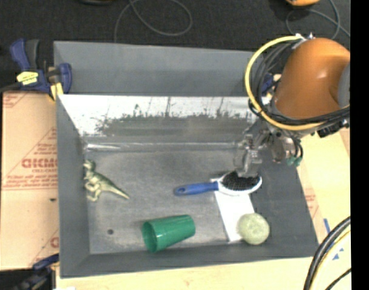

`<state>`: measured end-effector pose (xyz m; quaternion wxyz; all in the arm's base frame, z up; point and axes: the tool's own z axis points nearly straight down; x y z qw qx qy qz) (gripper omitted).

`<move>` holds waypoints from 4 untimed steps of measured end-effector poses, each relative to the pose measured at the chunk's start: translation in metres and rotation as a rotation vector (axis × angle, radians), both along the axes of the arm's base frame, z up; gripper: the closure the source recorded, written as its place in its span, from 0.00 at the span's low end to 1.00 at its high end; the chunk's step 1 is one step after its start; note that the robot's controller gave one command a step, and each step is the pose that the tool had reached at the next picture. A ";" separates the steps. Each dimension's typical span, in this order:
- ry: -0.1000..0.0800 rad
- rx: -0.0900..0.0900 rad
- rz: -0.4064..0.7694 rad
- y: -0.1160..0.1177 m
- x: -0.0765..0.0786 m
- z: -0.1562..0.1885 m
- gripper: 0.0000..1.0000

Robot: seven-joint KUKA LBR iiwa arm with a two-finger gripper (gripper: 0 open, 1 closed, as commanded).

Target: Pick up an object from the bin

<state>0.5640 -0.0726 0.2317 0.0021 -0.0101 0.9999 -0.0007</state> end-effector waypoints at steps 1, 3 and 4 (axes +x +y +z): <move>0.000 0.000 0.001 0.000 0.000 0.000 0.00; 0.000 0.000 0.037 -0.009 -0.008 -0.092 1.00; 0.000 0.000 0.039 -0.009 -0.008 -0.092 1.00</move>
Offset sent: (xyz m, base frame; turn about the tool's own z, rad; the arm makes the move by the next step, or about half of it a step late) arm 0.0000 0.0000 0.0000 0.0000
